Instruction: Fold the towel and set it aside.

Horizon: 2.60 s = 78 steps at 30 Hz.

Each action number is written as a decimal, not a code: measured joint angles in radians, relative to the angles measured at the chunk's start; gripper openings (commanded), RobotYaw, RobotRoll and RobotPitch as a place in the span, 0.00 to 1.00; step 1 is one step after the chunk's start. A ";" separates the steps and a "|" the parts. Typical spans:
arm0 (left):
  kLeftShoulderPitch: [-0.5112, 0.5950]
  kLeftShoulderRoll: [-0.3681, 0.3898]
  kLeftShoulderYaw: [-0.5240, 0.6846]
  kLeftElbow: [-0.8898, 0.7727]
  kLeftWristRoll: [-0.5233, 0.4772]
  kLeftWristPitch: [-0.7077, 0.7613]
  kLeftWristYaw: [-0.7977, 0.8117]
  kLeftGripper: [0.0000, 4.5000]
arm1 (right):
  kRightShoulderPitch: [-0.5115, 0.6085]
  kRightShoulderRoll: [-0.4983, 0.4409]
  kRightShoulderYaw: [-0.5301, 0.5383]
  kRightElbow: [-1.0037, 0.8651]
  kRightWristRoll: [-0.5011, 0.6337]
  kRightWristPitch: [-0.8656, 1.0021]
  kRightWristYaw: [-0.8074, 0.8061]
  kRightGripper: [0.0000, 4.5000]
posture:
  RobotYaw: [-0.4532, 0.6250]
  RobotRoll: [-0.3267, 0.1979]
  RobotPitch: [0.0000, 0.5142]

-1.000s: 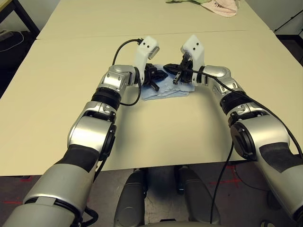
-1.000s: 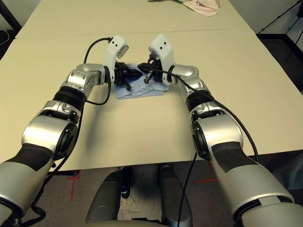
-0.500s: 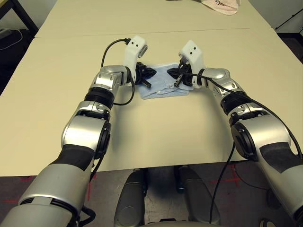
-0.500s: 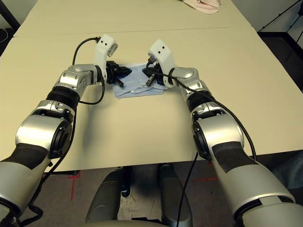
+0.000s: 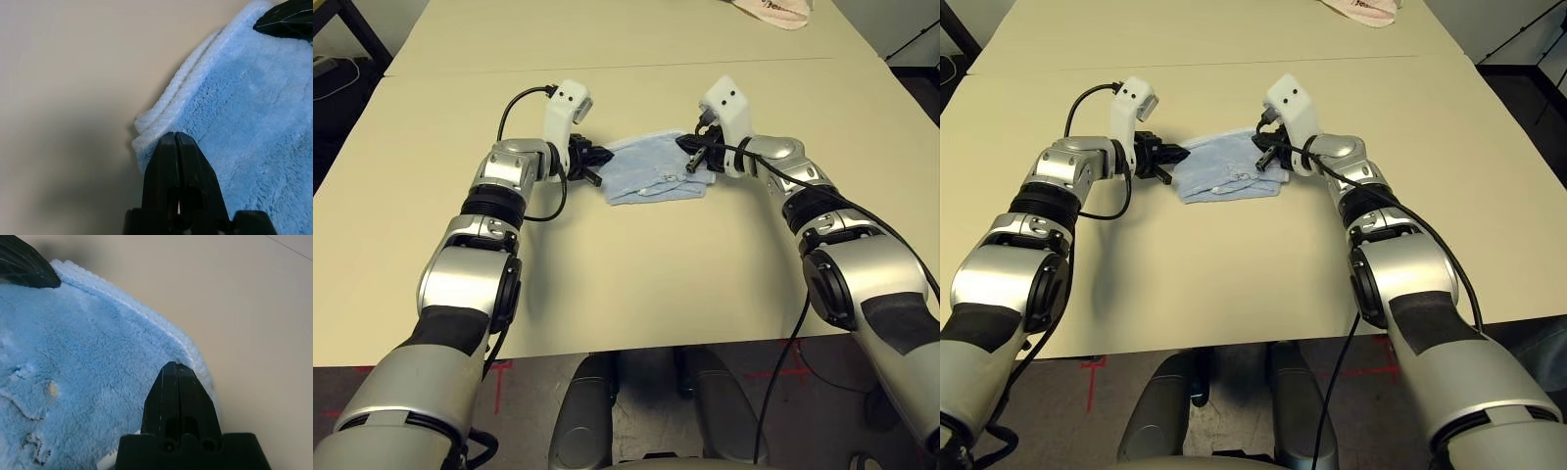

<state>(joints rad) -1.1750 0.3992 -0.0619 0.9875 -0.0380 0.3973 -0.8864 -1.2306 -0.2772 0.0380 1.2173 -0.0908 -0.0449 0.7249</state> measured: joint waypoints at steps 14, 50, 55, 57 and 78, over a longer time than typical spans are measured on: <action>0.028 0.006 0.002 -0.016 0.003 -0.007 0.001 0.03 | 0.029 0.006 0.029 -0.001 -0.017 -0.005 0.003 0.00 | 0.48 0.62 0.48; 0.390 0.170 0.093 -0.807 -0.310 0.373 -0.111 1.00 | 0.414 -0.115 -0.170 -0.599 0.357 0.166 0.303 0.99 | 0.46 0.62 0.41; 0.403 0.177 0.122 -0.817 -0.316 0.392 -0.043 1.00 | 0.448 -0.126 -0.170 -0.645 0.363 0.228 0.218 0.99 | 0.45 0.62 0.42; 0.404 0.182 0.140 -0.819 -0.317 0.392 -0.011 1.00 | 0.449 -0.117 -0.186 -0.664 0.388 0.326 0.155 0.99 | 0.45 0.62 0.42; 0.463 0.214 0.160 -0.939 -0.369 0.421 0.040 1.00 | 0.370 -0.058 -0.283 -0.709 0.608 0.898 -0.077 0.99 | 0.47 0.62 0.44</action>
<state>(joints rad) -0.7118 0.6127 0.0983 0.0483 -0.4066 0.8181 -0.8462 -0.8604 -0.3348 -0.2453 0.5082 0.5168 0.8534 0.6477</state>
